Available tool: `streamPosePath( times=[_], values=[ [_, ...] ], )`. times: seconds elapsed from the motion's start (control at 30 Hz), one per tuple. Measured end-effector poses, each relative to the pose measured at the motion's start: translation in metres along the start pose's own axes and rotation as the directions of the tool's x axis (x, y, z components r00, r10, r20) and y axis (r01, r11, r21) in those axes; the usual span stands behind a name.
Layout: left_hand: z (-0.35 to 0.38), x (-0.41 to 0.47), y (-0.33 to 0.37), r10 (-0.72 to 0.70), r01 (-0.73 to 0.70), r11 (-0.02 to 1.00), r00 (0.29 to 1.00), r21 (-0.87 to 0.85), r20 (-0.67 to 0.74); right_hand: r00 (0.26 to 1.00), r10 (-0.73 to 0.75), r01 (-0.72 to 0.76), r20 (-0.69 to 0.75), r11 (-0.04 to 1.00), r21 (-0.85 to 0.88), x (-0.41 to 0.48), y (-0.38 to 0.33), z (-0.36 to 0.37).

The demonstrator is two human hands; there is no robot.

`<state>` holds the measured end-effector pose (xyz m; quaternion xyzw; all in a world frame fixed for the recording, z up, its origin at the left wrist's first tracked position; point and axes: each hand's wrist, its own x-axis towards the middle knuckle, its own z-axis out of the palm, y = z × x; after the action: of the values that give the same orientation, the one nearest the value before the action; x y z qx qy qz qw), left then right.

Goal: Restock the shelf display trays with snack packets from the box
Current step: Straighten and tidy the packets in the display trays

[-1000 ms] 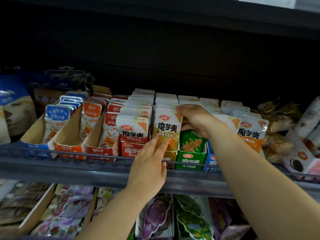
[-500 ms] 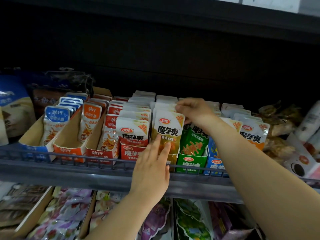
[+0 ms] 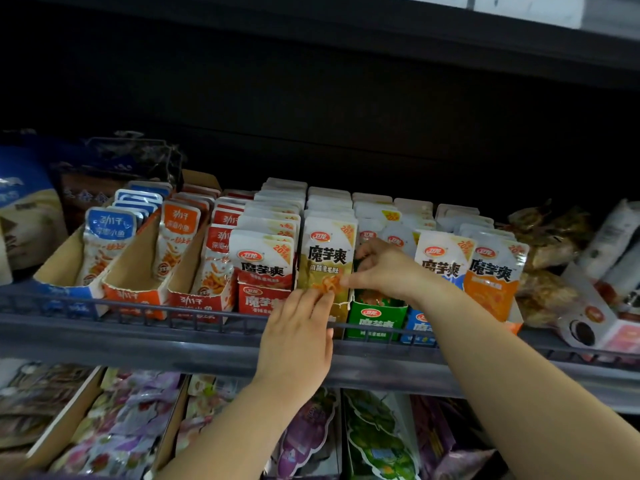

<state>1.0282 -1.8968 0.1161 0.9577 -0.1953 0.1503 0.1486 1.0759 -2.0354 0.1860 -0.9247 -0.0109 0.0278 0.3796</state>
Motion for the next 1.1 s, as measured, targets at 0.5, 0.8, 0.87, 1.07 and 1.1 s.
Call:
streamPosePath(
  times=[0.5,0.8,0.87,1.07,1.1],
  values=[
    [-0.031,0.031,-0.002,0.114,-0.128,0.988,0.982,0.087,0.154,0.934,-0.31,0.278,-0.174,0.942,-0.189,-0.034,0.031,0.023],
    [-0.039,0.055,0.006,-0.007,0.025,0.999,0.916,-0.042,0.401,0.919,-0.394,0.342,-0.005,0.804,-0.487,-0.036,0.039,0.028],
    [-0.04,0.057,0.008,-0.009,0.029,0.999,0.903,-0.038,0.429,0.916,-0.402,0.344,-0.011,0.798,-0.494,-0.036,0.038,0.029],
    [-0.039,0.068,0.012,-0.022,0.002,0.999,0.85,0.039,0.526,0.913,-0.408,0.36,-0.011,0.817,-0.451,-0.038,0.038,0.026],
    [-0.039,0.07,0.012,-0.027,0.005,0.999,0.844,0.041,0.536,0.911,-0.413,0.365,-0.01,0.817,-0.446,-0.038,0.039,0.026]
  ],
)
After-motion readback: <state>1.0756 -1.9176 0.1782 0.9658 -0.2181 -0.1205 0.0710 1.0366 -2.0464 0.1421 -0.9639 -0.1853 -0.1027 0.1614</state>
